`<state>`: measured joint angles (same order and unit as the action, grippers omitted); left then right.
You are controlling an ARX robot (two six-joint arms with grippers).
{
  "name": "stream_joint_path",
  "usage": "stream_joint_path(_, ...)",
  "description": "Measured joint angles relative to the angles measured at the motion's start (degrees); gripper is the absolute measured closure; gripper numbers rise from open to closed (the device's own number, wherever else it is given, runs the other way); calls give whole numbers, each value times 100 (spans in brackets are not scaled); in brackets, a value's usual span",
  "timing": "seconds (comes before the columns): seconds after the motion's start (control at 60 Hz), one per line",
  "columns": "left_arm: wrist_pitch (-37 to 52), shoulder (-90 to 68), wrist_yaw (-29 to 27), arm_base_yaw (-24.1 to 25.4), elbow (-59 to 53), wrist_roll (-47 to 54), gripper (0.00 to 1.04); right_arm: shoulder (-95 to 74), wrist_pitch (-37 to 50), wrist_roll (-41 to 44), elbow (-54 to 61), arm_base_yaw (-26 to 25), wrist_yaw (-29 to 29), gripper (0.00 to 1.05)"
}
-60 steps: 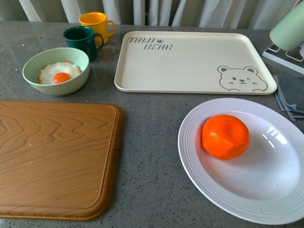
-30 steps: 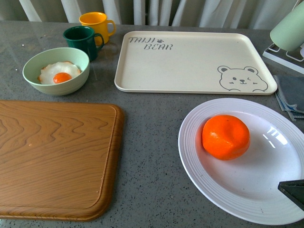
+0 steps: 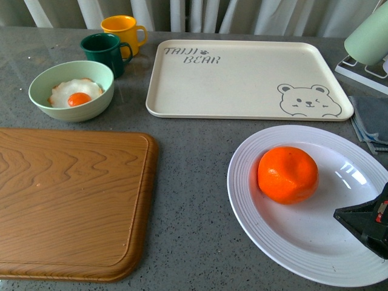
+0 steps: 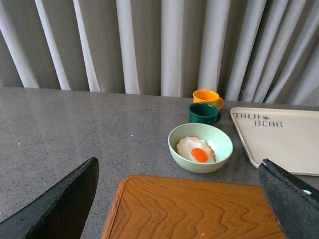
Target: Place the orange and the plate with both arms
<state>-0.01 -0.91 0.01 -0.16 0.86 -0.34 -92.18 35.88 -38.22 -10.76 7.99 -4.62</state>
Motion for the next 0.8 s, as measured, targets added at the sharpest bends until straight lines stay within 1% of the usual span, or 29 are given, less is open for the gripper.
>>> stream_joint_path(0.067, 0, 0, 0, 0, 0, 0, 9, -70, 35, 13, -44, 11, 26, 10)
stream_joint_path(0.15, 0, 0, 0, 2, 0, -2, 9, -160, 59, 33, -94, 22, 57, 16)
stream_joint_path(0.217, 0, 0, 0, 2, 0, -2, 9, -221, 66, 37, -118, 24, 94, 22)
stream_joint_path(0.284, 0, 0, 0, 0, 0, 0, 9, -284, 63, 50, -140, 24, 131, 32)
stream_joint_path(0.317, 0, 0, 0, 0, 0, -2, 9, -319, 44, 52, -153, 22, 157, 34)
stream_joint_path(0.384, 0, 0, 0, 0, 0, -2, 9, -348, 11, 48, -179, 20, 170, 36)
stream_joint_path(0.45, 0, 0, 0, 2, 0, 0, 9, -374, -17, 50, -199, 22, 212, 45)
stream_joint_path(0.484, 0, 0, 0, 0, 0, -2, 9, -385, -35, 50, -201, 20, 232, 47)
stream_joint_path(0.801, 0, 0, 0, 0, 0, 0, 9, -387, -304, 52, -280, 20, 372, 53)
